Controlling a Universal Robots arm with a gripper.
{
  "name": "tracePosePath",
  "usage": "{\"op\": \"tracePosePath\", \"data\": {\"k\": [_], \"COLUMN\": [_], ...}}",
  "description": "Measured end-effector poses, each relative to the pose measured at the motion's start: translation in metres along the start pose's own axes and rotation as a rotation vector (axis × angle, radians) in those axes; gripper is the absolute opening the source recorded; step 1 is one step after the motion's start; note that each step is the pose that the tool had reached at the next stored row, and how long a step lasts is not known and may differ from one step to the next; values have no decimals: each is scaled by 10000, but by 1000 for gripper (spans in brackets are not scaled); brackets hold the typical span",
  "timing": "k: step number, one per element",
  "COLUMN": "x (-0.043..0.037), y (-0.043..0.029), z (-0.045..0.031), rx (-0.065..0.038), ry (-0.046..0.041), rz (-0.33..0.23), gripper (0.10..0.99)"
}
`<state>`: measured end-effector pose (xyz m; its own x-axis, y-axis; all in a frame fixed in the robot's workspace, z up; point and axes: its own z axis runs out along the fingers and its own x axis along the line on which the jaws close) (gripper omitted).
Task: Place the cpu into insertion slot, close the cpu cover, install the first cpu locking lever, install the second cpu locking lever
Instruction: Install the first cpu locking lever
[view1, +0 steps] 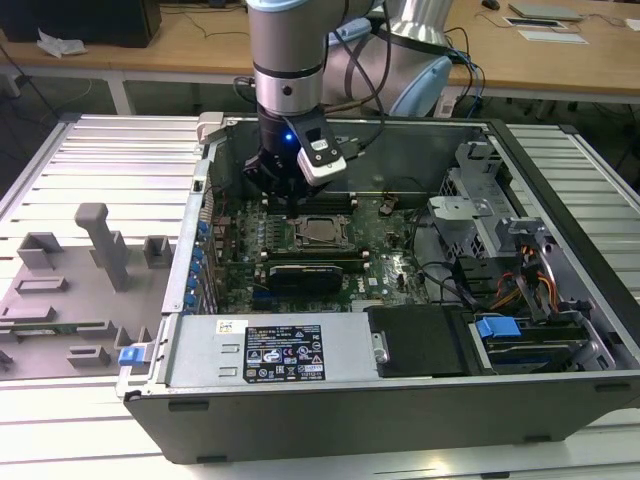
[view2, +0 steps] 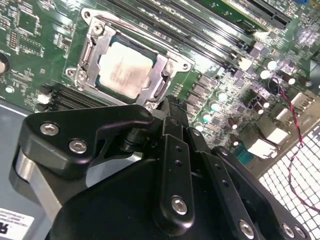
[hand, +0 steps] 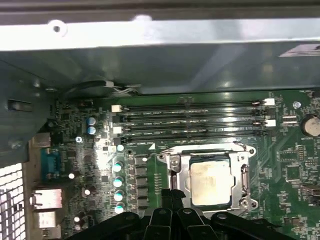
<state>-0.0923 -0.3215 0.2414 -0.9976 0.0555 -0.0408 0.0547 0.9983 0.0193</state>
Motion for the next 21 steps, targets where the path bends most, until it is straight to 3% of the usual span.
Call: {"op": "tracePosePath", "data": {"k": [7,12,16,19,21], "x": [24,194,230,251,280], "y": [4,13,19,23,23], "z": [-55,-62,-63,-62,-61], "rx": [-2,-12,-243,-598,-715], "ry": [-23,-112,-137,-139,-152], "rz": [1,-3,-19,-70,-101], "gripper": [106,106,106,106,106]}}
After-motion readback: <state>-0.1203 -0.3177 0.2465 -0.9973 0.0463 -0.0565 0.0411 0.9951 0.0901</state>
